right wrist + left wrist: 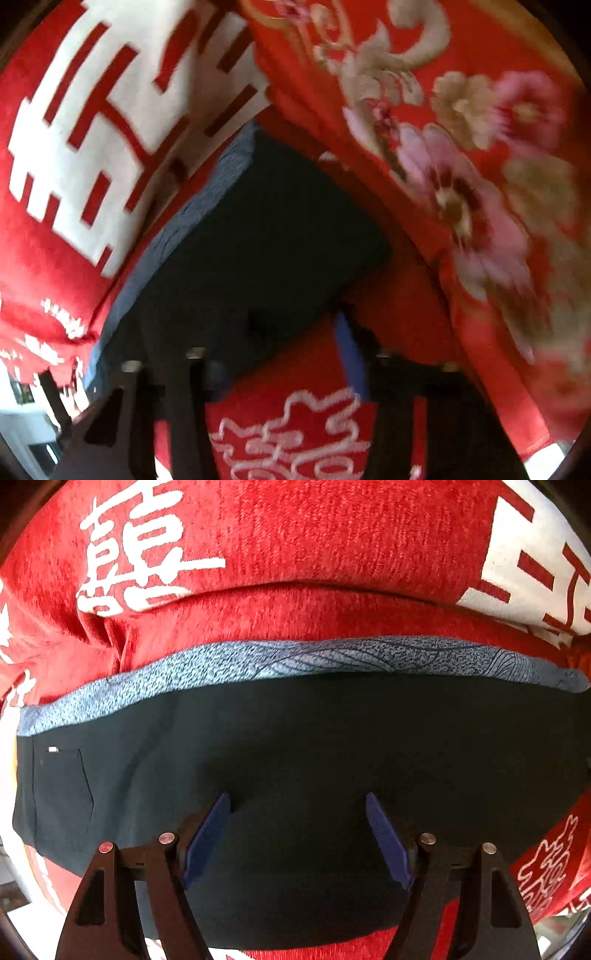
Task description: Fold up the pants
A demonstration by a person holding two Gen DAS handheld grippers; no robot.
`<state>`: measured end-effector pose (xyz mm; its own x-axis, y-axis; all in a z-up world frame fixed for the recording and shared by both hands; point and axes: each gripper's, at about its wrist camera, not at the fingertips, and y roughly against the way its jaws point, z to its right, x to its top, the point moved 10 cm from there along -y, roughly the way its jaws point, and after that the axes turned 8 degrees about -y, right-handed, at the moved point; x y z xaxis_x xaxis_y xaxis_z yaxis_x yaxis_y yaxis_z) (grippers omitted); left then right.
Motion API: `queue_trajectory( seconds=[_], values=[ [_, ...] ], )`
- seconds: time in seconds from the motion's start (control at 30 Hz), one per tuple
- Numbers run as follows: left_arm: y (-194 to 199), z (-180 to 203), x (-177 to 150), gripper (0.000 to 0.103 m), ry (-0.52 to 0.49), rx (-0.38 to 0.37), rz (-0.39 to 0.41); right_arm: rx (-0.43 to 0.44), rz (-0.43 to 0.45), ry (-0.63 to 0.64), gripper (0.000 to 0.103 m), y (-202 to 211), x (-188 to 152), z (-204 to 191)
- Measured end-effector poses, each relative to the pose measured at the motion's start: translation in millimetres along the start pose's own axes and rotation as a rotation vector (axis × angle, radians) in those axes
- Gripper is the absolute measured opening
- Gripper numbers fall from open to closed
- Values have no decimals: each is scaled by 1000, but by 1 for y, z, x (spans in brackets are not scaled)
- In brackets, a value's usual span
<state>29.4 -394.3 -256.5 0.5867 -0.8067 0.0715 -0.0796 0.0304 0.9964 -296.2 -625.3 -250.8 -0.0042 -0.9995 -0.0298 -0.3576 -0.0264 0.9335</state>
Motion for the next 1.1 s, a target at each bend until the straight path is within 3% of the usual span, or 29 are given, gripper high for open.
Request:
queue_trajectory(
  seconds=[0.07,0.13,0.2,0.27,0.3,0.33,0.4,0.53,0.6,0.67,0.77,0.8,0.83,0.9,0.97,1.03,1.1],
  values=[
    [0,1,2,78,1,7,-4,17,7,11,9,0,9,-10],
    [-1,1,3,79,7,2,-8,51,59,118,9,15,15,-34],
    [-4,-3,3,88,12,19,-8,5,67,196,9,17,14,-38],
    [-5,-8,2,90,12,31,-8,-82,-25,191,14,-4,9,-15],
    [-5,-9,2,90,16,31,-21,-77,-58,163,15,-10,6,-8],
    [-2,-10,3,90,16,30,-27,-37,-39,127,18,-3,7,-7],
    [11,-10,13,90,16,15,10,-90,-17,141,25,13,5,-6],
    [24,-10,48,90,2,24,85,-27,104,282,26,52,7,-46],
    [18,-6,66,90,3,38,89,-34,106,395,26,41,15,-75],
    [8,2,82,90,12,37,99,-15,78,424,27,18,22,-95],
    [-13,3,89,90,-2,82,70,-55,9,420,26,-25,38,-94],
    [-22,1,85,94,-4,77,64,-79,-6,405,22,-37,44,-88],
    [-24,-4,82,102,6,70,85,-55,19,385,22,-37,54,-84],
    [-23,-18,77,102,31,66,82,-96,87,302,21,-24,74,-66],
    [-23,-40,69,102,99,49,64,-46,83,184,22,-15,79,-52],
    [-18,-60,60,102,153,46,47,-52,54,172,30,-7,68,-48],
    [-10,-79,48,102,173,71,36,-60,31,205,45,1,46,-54]
  ],
)
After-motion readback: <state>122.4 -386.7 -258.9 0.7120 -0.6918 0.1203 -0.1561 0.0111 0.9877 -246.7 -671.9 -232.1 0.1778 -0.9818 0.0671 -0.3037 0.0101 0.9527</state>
